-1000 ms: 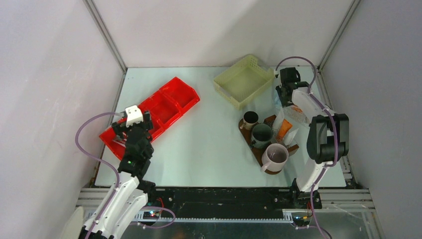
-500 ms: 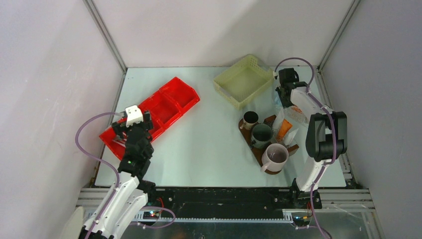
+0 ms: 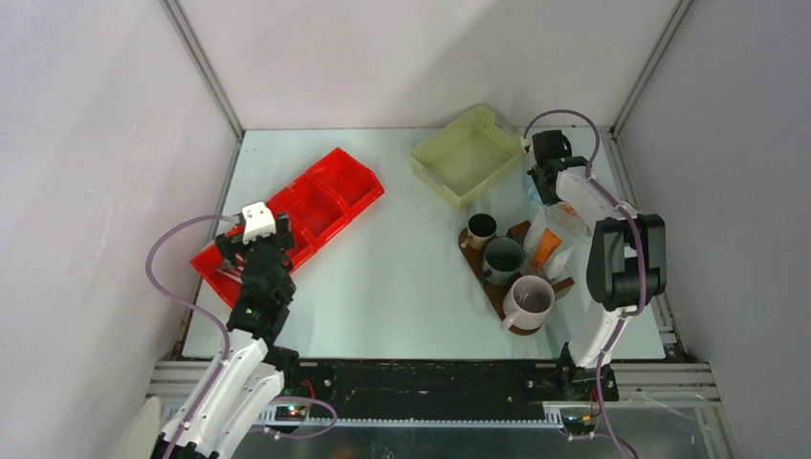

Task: Prepare toiletry sets of a toothbrush and toothpaste on the tray
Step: Adjust the toothbrush in the toothpaste holder.

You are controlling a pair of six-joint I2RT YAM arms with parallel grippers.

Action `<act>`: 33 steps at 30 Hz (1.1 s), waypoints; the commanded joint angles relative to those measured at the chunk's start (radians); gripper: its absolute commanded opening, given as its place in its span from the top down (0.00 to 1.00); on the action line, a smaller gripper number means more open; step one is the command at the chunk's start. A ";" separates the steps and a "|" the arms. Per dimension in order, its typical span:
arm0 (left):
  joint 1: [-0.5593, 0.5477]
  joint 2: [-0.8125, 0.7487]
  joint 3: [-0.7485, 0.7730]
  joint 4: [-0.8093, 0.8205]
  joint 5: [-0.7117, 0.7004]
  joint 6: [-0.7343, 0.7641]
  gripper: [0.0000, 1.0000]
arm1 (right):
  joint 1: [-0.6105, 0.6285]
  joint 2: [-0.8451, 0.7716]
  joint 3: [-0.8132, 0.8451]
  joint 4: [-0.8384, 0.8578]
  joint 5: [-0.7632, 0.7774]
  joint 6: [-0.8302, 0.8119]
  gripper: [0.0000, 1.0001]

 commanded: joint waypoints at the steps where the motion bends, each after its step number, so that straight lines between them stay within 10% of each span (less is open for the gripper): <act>1: 0.006 -0.013 0.005 0.040 0.007 0.013 0.02 | 0.016 -0.036 0.037 0.015 -0.015 -0.026 1.00; 33: 0.005 -0.037 0.002 0.049 0.020 0.025 0.02 | -0.004 -0.164 0.012 -0.056 -0.360 -0.296 1.00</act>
